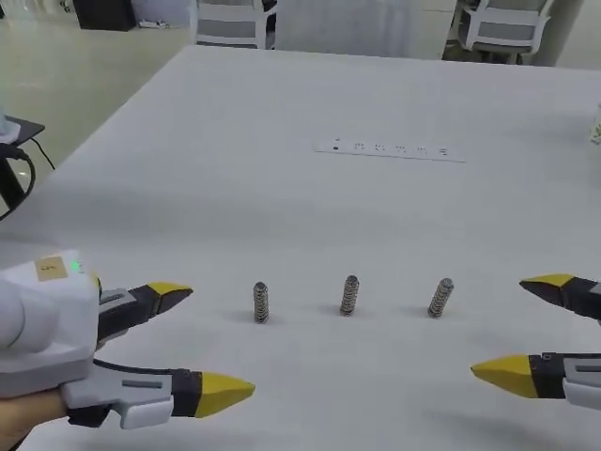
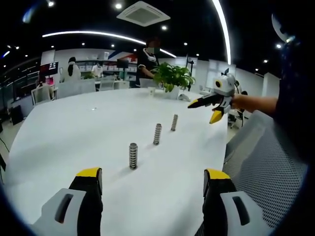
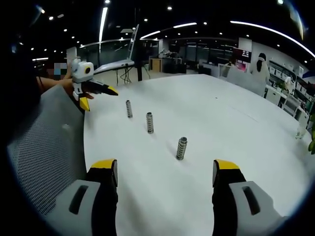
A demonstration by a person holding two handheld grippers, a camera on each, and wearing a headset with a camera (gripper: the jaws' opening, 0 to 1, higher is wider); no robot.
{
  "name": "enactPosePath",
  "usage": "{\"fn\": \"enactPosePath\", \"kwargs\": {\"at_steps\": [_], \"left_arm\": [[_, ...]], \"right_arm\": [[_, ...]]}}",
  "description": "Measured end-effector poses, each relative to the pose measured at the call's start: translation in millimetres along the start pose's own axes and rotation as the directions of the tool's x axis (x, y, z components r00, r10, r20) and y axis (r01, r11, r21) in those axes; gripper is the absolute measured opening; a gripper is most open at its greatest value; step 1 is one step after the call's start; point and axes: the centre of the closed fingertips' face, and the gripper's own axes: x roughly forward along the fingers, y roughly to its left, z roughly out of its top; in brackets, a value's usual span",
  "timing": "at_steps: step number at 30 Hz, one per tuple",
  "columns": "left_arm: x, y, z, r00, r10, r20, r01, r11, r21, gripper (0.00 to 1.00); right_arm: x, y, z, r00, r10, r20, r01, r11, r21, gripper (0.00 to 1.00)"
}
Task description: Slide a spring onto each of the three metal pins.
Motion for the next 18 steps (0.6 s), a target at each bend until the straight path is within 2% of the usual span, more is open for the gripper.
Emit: {"fn": "enactPosePath", "kwargs": {"at_steps": [18], "left_arm": [[-0.1, 0.2, 0.5, 1.0, 0.001, 0.001, -0.001, 1.0, 0.002, 0.82]], "right_arm": [[0.6, 2.5, -1.1, 1.0, 0.002, -0.006, -0.002, 1.0, 0.001, 0.79]]}}
